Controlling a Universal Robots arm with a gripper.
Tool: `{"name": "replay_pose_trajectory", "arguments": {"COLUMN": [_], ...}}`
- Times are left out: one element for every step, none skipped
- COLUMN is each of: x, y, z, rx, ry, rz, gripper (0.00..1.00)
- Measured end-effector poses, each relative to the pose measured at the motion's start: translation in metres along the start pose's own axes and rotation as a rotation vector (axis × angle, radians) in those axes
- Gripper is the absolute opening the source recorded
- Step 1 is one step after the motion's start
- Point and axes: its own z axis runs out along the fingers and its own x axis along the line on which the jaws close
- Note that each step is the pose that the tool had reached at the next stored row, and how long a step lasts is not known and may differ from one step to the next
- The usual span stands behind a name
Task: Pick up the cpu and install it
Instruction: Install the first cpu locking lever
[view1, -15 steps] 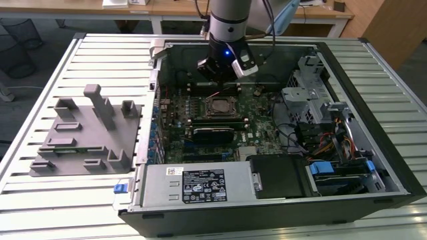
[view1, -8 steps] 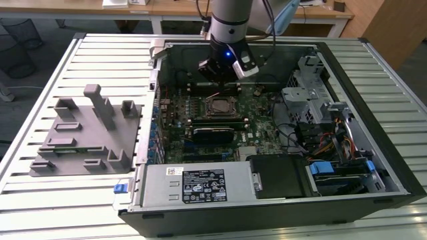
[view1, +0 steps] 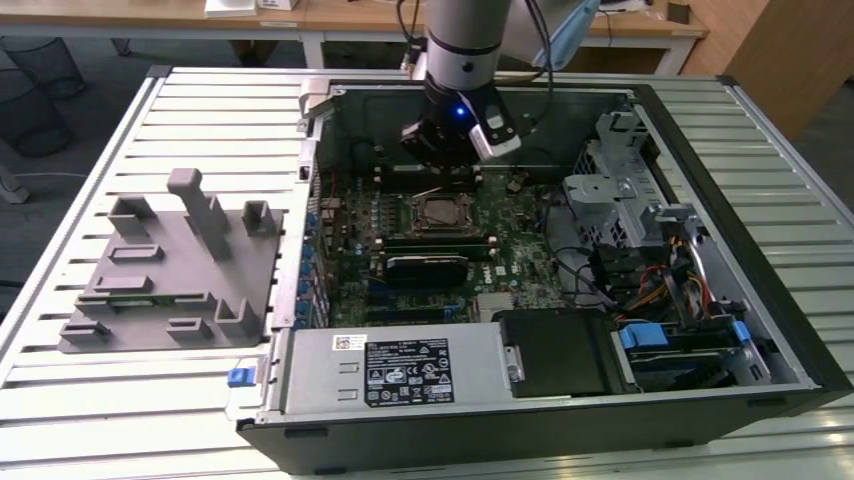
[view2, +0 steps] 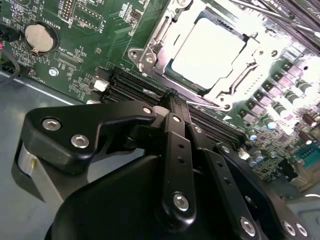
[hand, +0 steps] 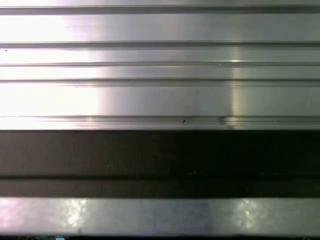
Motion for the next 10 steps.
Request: {"name": "replay_pose_trajectory", "arguments": {"x": [-0.0006,-0.0012,-0.0016,-0.0021,-0.0026,-0.0031,-0.0036,-0.0041,-0.0046,-0.0050], "y": [0.0002,0.0004,0.0005,0.0007,0.0008,0.0009,0.0010,0.0011,0.0012,0.0013], "z": [0.0008,0.0015,0.0023,0.0031,0.0040,0.0047,0.0054,0.0062,0.0069,0.0077], "rx": [0.0000,0.0001,0.0001,0.0002,0.0002,0.0003,0.0004,0.0006,0.0006,0.0006], "ry": [0.0000,-0.0001,0.0000,0.0000,0.0000,-0.0001,-0.0001,-0.0001,-0.0001,0.0000], "rz": [0.000,0.000,0.000,0.000,0.000,0.000,0.000,0.000,0.000,0.000], "gripper": [0.11,0.11,0.11,0.11,0.11,0.11,0.11,0.11,0.11,0.11]}}
